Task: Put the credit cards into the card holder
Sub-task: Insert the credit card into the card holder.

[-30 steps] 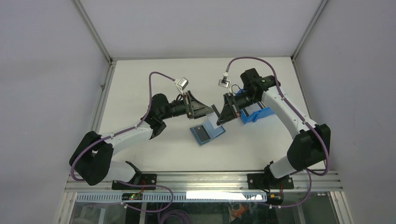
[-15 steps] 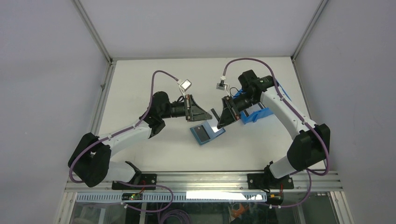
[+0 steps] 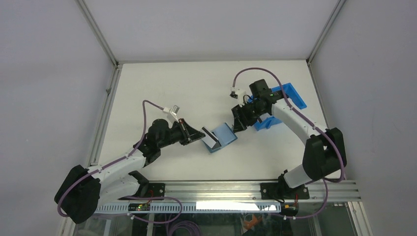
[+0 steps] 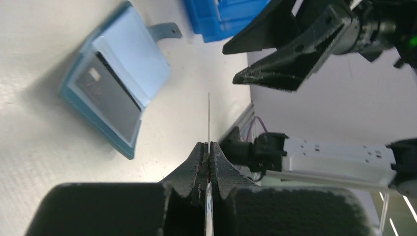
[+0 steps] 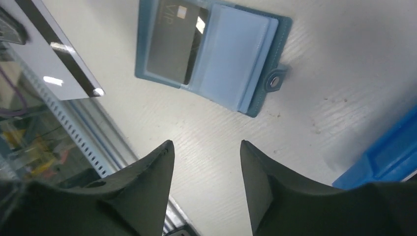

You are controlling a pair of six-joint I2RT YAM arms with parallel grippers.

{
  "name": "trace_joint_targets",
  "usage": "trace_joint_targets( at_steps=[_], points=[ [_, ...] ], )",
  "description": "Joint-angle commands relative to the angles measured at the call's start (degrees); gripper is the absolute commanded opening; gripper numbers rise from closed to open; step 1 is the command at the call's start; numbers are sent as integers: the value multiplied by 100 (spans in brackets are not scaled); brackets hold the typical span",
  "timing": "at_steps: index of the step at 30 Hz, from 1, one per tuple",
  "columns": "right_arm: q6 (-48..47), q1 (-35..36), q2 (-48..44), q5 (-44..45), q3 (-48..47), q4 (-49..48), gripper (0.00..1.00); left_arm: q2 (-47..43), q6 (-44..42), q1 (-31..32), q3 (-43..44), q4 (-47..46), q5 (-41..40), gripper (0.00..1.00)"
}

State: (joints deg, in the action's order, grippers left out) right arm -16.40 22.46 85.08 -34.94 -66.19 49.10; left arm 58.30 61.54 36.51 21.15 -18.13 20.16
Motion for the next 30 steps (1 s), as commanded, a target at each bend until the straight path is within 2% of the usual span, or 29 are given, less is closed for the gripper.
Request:
trace_joint_targets(
  at_steps=[1, 5, 10, 16, 23, 30],
  points=[
    [247, 411, 279, 1214, -55, -973, 57, 178, -35, -30, 30, -297, -588, 0],
    [457, 485, 749, 1730, -155, -974, 60, 891, -65, -30, 141, -750, -507, 0],
    [594, 583, 1020, 1645, -78, -1052, 66, 1726, -51, -30, 279, -1243, -411, 0],
    [770, 678, 1238, 1589, 25, -1214, 63, 2493, -22, -30, 425, -1727, -314, 0],
    [872, 705, 1426, 1616, 80, -1271, 60, 3473, 347, -30, 410, -2714, -262, 0],
    [906, 716, 1536, 1674, 89, -1280, 55, 3733, 409, -11, 357, -2771, -324, 0]
  ],
)
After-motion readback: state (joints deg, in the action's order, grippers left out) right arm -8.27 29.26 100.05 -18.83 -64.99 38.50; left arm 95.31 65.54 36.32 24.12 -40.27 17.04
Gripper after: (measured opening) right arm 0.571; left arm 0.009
